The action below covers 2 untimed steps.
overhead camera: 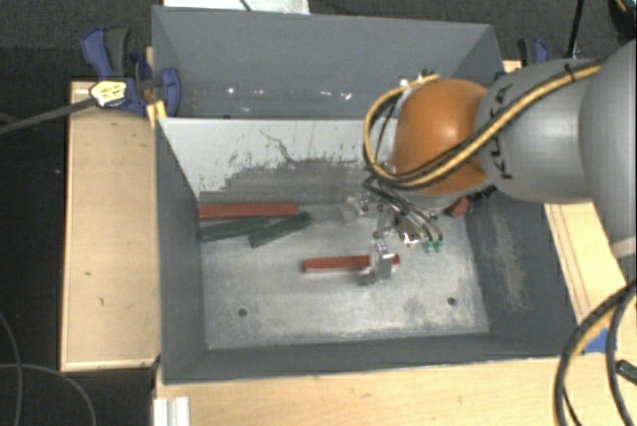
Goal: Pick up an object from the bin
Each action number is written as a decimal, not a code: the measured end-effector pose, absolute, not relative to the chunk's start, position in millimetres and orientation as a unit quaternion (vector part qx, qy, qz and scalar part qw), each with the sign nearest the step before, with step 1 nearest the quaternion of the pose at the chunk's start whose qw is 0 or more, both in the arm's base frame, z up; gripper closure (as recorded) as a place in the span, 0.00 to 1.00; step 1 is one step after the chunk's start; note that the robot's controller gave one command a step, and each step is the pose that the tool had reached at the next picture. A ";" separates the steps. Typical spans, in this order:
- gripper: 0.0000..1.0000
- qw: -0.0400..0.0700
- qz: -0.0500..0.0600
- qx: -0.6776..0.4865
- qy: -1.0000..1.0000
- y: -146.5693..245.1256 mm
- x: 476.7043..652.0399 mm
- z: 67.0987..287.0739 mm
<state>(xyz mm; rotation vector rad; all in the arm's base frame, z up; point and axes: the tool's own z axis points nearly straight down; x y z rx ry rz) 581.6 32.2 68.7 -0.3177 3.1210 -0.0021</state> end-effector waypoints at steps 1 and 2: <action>1.00 0.002 0.000 -0.101 0.995 35.7 580.7 71.0; 1.00 0.005 -0.001 -0.199 0.980 7.2 585.7 202.1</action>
Offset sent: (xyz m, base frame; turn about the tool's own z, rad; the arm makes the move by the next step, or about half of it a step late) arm 0.0000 0.0000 0.0000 0.0000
